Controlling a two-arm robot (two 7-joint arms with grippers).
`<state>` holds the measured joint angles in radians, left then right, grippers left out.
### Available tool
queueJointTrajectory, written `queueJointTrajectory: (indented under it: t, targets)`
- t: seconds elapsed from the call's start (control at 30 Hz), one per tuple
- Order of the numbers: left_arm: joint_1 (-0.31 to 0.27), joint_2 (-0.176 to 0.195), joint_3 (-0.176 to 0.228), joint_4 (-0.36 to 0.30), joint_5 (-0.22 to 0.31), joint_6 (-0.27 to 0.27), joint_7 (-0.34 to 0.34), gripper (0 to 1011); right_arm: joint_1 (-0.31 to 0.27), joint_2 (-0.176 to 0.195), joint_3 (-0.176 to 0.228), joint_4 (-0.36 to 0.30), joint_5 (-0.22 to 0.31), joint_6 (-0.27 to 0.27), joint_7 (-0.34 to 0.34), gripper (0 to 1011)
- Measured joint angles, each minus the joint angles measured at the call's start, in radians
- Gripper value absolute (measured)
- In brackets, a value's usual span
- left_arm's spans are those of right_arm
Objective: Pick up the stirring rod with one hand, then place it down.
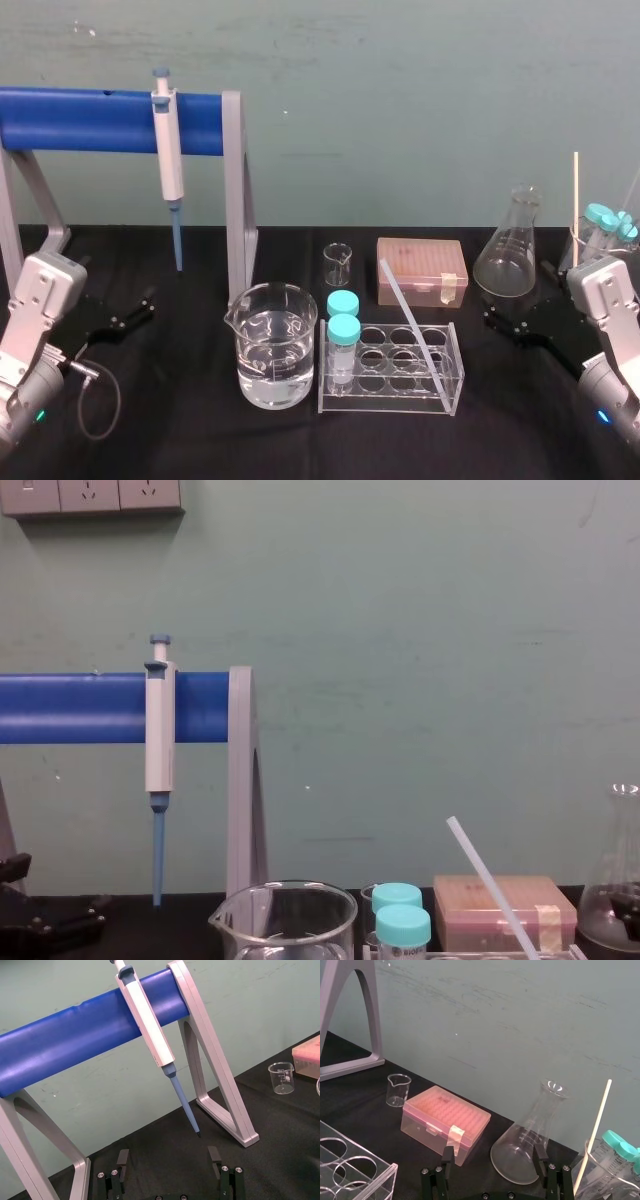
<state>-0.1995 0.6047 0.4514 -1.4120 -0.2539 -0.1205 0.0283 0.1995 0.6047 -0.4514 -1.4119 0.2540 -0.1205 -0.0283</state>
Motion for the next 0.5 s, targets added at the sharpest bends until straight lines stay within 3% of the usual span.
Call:
queueJointTrajectory:
  t: [0.5]
  targets:
    - [0.0, 0.0, 0.0, 0.0, 0.0, 0.0, 0.0, 1000, 0.0, 0.0, 0.0, 0.0, 0.0, 0.0, 0.0, 1000]
